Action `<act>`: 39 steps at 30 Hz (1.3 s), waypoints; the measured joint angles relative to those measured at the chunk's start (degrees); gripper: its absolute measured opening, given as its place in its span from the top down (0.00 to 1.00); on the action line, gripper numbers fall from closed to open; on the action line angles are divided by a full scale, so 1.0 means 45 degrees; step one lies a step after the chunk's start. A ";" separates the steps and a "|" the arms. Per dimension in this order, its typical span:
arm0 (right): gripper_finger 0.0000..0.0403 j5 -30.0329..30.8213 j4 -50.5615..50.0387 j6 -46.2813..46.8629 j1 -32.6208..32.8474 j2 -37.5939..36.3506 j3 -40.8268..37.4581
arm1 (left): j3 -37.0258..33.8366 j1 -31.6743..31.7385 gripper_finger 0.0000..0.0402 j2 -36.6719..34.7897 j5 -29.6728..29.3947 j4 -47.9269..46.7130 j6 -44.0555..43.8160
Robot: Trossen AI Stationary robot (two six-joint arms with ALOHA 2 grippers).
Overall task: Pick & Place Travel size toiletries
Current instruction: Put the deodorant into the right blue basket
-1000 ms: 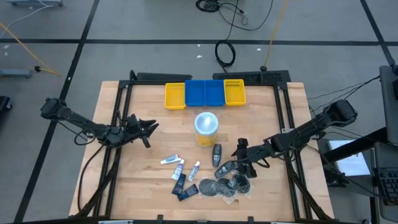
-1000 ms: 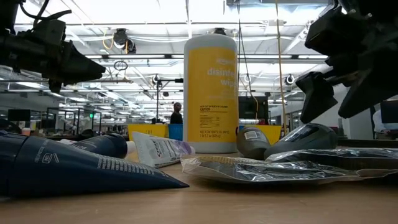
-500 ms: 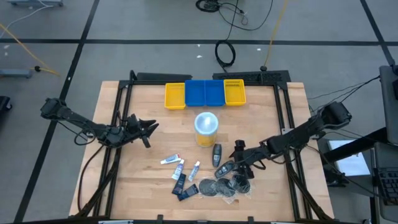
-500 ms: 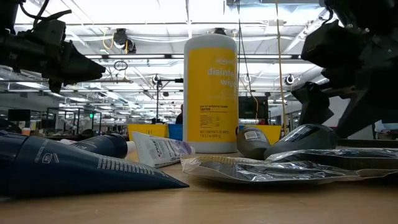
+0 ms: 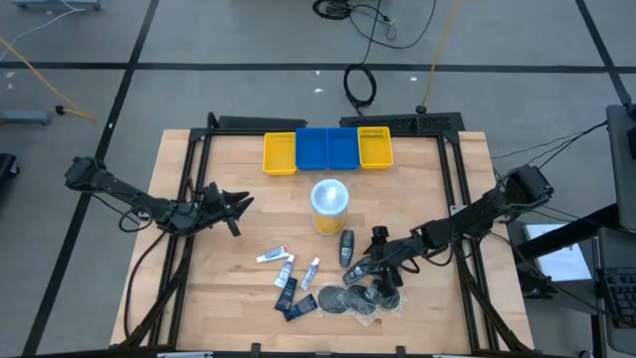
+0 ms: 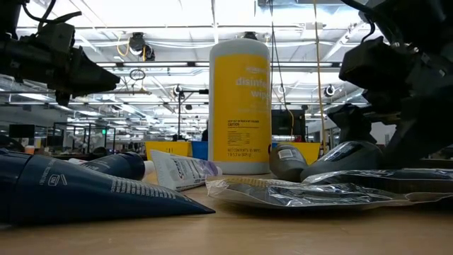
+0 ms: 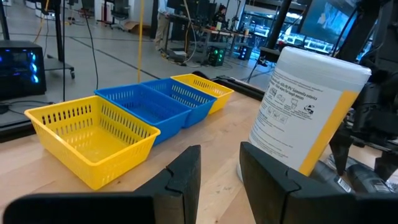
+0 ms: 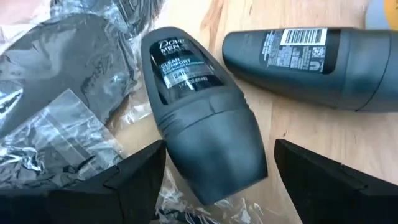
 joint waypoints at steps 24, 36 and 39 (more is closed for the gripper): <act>0.59 -0.0967 0.0009 0.0133 -0.0253 -0.0095 0.0000 | 0.0000 0.0000 0.72 0.0000 -0.0005 -0.0224 0.0078; 0.61 -0.0962 0.0092 0.0021 -0.0248 -0.1666 -0.0010 | 0.0005 0.0000 0.72 0.0000 -0.0005 -0.0239 0.0049; 0.62 -0.0911 0.0102 -0.0079 -0.0245 -0.2341 -0.0010 | 0.0005 0.0000 0.72 0.0000 -0.0005 -0.0244 0.0049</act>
